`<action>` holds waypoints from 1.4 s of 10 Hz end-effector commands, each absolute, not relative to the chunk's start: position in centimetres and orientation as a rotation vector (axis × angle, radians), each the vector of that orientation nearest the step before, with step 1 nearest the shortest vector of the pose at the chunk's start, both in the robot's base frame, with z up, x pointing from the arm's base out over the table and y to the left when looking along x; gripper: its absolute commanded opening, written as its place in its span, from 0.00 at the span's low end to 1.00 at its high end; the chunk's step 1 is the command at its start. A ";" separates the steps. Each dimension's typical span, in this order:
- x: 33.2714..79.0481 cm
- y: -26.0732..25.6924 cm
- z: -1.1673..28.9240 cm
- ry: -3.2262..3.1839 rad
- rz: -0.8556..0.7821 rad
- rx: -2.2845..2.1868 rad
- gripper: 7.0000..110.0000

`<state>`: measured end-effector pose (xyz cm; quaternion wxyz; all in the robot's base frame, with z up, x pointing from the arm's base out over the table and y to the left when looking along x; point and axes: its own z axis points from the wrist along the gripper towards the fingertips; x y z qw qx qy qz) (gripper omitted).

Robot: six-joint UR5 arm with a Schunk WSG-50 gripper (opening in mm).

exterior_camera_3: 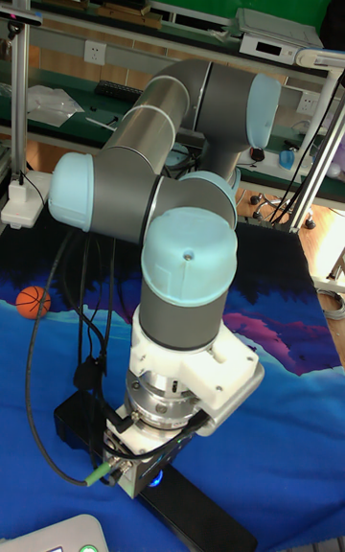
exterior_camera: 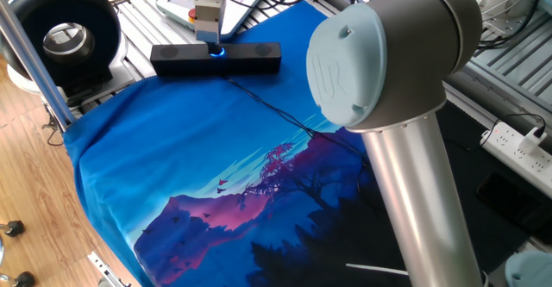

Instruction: Turn the knob to increase the volume of the speaker

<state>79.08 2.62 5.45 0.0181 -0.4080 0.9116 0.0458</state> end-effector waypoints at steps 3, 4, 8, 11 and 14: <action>79.1 0.8 5.6 2.824 0.064 -1.356 0.36; 79.0 1.3 6.0 2.843 0.091 -1.315 0.36; 79.9 2.6 11.8 2.979 0.118 -0.632 0.15; 79.4 3.7 11.6 3.030 0.158 -0.301 0.15; 78.9 4.5 11.2 3.062 0.203 -0.028 0.00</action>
